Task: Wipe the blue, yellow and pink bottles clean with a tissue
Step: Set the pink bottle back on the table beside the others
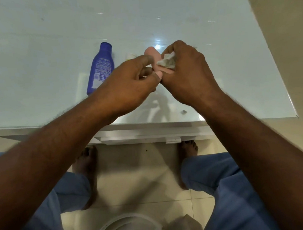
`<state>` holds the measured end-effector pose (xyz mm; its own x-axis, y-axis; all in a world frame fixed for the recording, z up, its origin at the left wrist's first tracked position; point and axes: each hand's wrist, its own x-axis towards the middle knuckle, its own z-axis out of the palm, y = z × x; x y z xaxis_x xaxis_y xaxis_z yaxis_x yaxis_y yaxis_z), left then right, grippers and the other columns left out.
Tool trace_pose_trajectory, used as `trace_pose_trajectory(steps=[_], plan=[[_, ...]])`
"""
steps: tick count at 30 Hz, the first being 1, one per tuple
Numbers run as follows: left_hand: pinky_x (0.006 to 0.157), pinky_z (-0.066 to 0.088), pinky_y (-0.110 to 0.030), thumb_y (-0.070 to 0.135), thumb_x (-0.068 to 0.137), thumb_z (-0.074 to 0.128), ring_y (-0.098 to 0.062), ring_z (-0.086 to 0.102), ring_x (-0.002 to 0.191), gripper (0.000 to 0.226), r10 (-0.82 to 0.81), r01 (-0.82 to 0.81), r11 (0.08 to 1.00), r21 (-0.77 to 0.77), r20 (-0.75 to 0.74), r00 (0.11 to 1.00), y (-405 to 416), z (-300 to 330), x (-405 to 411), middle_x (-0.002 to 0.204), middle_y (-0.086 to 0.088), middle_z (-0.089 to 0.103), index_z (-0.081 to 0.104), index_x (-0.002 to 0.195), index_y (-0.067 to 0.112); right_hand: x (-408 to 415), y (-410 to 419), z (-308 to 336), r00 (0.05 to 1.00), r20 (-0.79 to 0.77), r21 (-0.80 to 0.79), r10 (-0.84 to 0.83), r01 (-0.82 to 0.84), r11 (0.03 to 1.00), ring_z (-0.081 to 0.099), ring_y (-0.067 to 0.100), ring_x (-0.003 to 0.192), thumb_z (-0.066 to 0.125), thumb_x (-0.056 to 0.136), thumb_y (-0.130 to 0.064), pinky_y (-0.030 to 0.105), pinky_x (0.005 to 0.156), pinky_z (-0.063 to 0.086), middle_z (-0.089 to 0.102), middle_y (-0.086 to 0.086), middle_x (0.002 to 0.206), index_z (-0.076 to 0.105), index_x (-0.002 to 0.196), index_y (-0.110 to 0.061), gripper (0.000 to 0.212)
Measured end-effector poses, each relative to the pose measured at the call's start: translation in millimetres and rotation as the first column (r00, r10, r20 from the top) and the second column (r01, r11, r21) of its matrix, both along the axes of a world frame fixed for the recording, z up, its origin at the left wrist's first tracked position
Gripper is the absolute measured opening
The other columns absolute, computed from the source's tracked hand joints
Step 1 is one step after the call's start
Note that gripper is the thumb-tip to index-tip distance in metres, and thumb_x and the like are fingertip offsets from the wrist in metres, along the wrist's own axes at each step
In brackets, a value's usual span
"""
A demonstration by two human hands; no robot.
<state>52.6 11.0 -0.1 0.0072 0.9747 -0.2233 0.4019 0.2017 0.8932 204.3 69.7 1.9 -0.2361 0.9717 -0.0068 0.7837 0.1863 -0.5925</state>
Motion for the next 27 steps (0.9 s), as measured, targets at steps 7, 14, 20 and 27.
trace_pose_trajectory(steps=[7,14,20,27], plan=[[0.101,0.051,-0.033,0.036,0.109,0.048,-0.012,0.063,0.117,0.039,-0.102,0.098,0.995,-0.029,-0.247,0.964,-1.8,-0.8,2.9,0.138,0.003,0.065,0.054,0.146,0.024,-2.2,3.6,-11.2,0.985,0.131,-0.095,0.114,-0.102,0.99,0.061,0.023,0.108,0.073,0.1,-0.032,0.03,0.083,0.042,0.063,0.007,0.127,0.059,0.13,-0.017,0.037],[0.089,0.051,-0.031,0.027,0.109,0.047,-0.017,0.065,0.105,0.037,-0.143,0.132,0.99,-0.053,-0.384,0.912,3.7,-5.9,0.0,0.125,-0.003,0.068,0.054,0.145,0.022,-1.5,7.0,-13.0,0.966,0.172,-0.121,0.194,-0.175,0.977,0.061,0.026,0.117,0.065,0.106,-0.029,0.029,0.084,0.039,0.065,0.01,0.132,0.059,0.139,-0.013,0.037],[0.081,0.043,-0.025,0.021,0.11,0.046,-0.013,0.059,0.092,0.036,-0.182,0.179,0.982,-0.052,-0.482,0.857,4.5,-10.6,1.9,0.124,-0.007,0.069,0.053,0.145,0.017,-9.2,4.6,-15.9,0.939,0.255,-0.155,0.229,-0.194,0.969,0.063,0.033,0.112,0.062,0.105,-0.018,0.03,0.082,0.037,0.064,0.017,0.124,0.064,0.127,-0.008,0.024],[0.081,0.045,-0.027,0.021,0.108,0.048,-0.015,0.062,0.094,0.037,-0.13,0.164,0.986,0.023,-0.51,0.85,-3.1,-7.7,0.3,0.124,-0.006,0.068,0.051,0.145,0.018,-10.3,-6.7,-5.1,0.944,0.241,-0.129,0.227,-0.2,0.971,0.064,0.034,0.112,0.057,0.11,-0.022,0.038,0.086,0.051,0.066,0.02,0.124,0.065,0.128,-0.004,0.027]])
